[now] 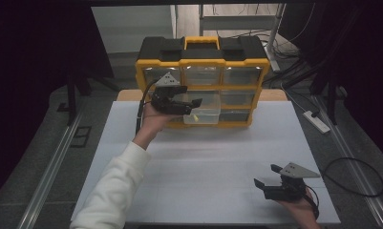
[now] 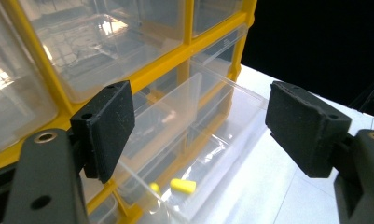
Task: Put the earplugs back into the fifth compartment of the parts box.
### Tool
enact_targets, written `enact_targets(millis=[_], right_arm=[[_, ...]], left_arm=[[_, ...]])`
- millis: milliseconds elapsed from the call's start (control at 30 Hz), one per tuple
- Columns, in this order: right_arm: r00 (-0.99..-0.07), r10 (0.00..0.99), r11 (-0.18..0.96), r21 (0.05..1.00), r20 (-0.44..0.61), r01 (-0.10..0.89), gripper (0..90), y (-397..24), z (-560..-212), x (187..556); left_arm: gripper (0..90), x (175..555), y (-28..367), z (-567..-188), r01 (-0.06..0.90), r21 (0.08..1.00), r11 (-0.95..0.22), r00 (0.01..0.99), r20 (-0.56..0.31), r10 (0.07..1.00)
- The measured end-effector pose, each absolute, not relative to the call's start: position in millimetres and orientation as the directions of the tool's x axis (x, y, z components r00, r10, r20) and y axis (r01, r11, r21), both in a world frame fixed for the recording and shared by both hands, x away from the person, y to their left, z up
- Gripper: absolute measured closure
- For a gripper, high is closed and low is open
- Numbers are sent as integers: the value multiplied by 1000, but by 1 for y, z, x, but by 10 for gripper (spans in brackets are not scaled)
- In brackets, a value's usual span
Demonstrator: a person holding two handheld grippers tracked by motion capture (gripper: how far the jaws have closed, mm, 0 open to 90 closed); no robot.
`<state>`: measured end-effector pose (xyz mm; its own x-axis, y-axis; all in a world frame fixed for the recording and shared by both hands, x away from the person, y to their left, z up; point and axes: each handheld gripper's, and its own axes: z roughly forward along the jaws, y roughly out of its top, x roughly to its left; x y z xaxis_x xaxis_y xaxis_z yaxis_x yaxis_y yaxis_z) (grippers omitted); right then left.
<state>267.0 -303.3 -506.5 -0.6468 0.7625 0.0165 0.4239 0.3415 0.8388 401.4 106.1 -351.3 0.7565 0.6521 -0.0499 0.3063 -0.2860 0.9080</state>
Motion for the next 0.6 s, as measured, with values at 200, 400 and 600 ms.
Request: enact_targets(millis=[200, 400, 600], right_arm=[[-648, 761, 340, 841, 16, 420, 133, -303, -506, 268], [-650, 759, 344, 838, 16, 423, 133, -302, -507, 269], [-648, 762, 347, 837, 11, 422, 133, -302, -507, 267]], left_arm=[[227, 373, 122, -358, 282, 906, -317, 762, -11, 647], [219, 346, 139, -373, 273, 905, -327, 760, 6, 650], [213, 311, 159, -404, 282, 901, -331, 751, 8, 660]])
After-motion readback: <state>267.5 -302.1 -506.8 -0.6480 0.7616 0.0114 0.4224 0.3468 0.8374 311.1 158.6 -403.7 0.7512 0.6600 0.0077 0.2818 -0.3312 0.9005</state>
